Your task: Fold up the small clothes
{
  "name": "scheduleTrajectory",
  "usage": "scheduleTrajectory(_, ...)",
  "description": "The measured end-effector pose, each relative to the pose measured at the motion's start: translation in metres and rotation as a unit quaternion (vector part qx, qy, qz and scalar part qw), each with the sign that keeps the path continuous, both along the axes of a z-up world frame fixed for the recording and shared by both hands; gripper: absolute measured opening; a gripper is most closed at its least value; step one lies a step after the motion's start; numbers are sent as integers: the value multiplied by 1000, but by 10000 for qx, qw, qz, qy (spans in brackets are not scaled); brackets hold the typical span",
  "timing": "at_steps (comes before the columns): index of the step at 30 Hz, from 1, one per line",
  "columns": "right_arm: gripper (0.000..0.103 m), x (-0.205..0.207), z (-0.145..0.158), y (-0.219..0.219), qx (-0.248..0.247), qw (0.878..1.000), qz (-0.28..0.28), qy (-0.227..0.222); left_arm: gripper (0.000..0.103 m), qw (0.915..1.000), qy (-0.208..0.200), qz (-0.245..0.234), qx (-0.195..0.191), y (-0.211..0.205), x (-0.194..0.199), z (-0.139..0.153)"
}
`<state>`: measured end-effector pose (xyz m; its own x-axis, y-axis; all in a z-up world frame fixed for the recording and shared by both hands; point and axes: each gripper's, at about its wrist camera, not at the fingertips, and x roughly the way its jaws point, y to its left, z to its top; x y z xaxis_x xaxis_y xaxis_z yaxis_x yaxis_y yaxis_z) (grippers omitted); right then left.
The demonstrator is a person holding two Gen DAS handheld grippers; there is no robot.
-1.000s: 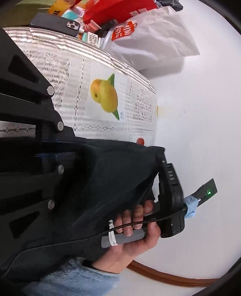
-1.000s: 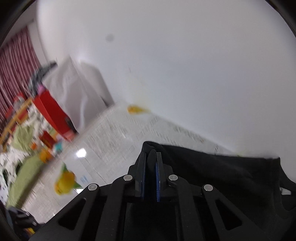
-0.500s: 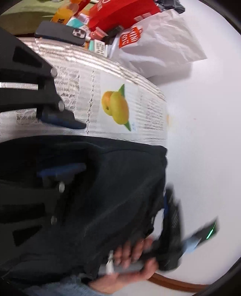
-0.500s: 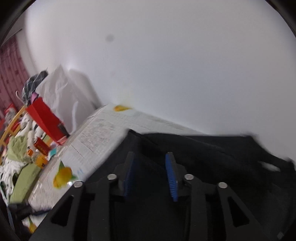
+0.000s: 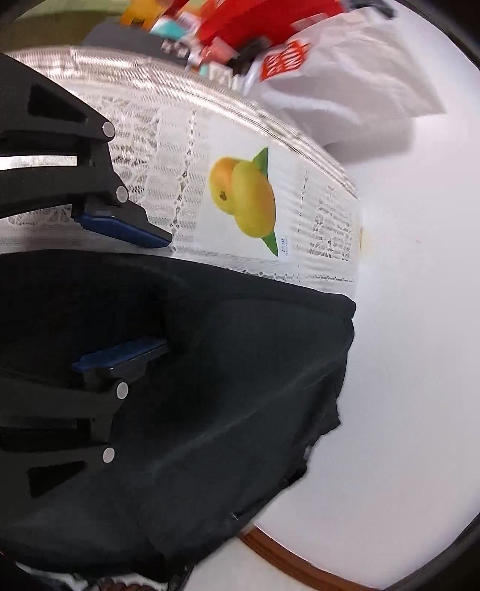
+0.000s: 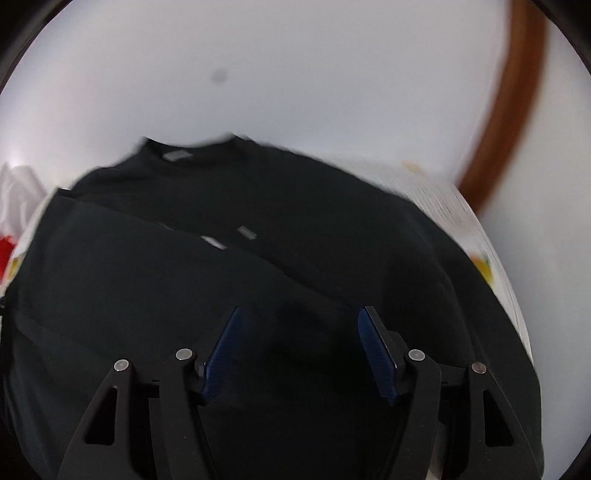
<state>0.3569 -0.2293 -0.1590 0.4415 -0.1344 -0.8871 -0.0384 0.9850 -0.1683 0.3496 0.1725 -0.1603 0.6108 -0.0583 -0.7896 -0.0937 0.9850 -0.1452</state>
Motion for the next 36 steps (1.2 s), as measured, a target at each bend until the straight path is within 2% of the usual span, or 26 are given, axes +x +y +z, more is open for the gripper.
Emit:
scheduleTrajectory(4, 65, 2, -10, -15, 202, 9997, 118, -62, 48, 9996, 82, 81, 271, -7, -2, -1)
scheduleTrajectory(9, 62, 38, -38, -20, 456, 9988, 144, 100, 49, 9989, 108, 126, 448, -11, -4, -2)
scheduleTrajectory(11, 48, 40, -39, -22, 627, 9978, 219, 69, 49, 9987, 105, 144, 468, -11, -4, -3)
scheduleTrajectory(12, 23, 39, -36, -25, 803, 9961, 356, 107, 50, 9987, 112, 145, 485, -11, -4, -3)
scheduleTrajectory(13, 16, 38, -31, -24, 875, 9950, 461, 112, 51, 9985, 120, 160, 513, -11, -3, -3)
scheduleTrajectory(15, 15, 32, -13, -26, 738, 9957, 510, -212, 51, 9982, 119, 160, 561, -11, -4, -4)
scheduleTrajectory(18, 15, 28, 1, -37, 774, 9956, 362, -372, 51, 9982, 120, 163, 568, -11, -4, -4)
scheduleTrajectory(21, 18, 28, -10, -41, 568, 9978, 307, -127, 51, 9980, 130, 166, 600, -11, -4, -4)
scheduleTrajectory(22, 21, 29, -17, -43, 555, 9982, 219, 85, 51, 9979, 129, 161, 608, -12, -4, -4)
scheduleTrajectory(24, 27, 26, -20, -45, 548, 9981, 157, 219, 51, 9980, 159, 135, 603, -12, -4, -4)
scheduleTrajectory(27, 30, 5, 0, -41, 516, 9984, 213, 9, 52, 9983, 292, 149, 475, -9, -7, -1)
scheduleTrajectory(29, 36, -12, 14, -42, 580, 9978, 265, -167, 54, 9987, 357, 127, 344, -8, -14, 3)
scheduleTrajectory(31, 49, -42, 34, -53, 499, 9975, 235, -446, 60, 9987, 343, 74, 383, -10, -23, 7)
scheduleTrajectory(32, 52, -59, 42, -64, 321, 9978, 88, -576, 62, 9986, 315, 36, 432, -12, -30, 10)
scheduleTrajectory(35, 62, -94, 54, -100, -51, 9971, -336, -687, 66, 9986, 246, -48, 471, -16, -48, 19)
scheduleTrajectory(36, 69, -107, 57, -117, -190, 9963, -491, -683, 68, 9987, 230, -50, 454, -17, -55, 21)
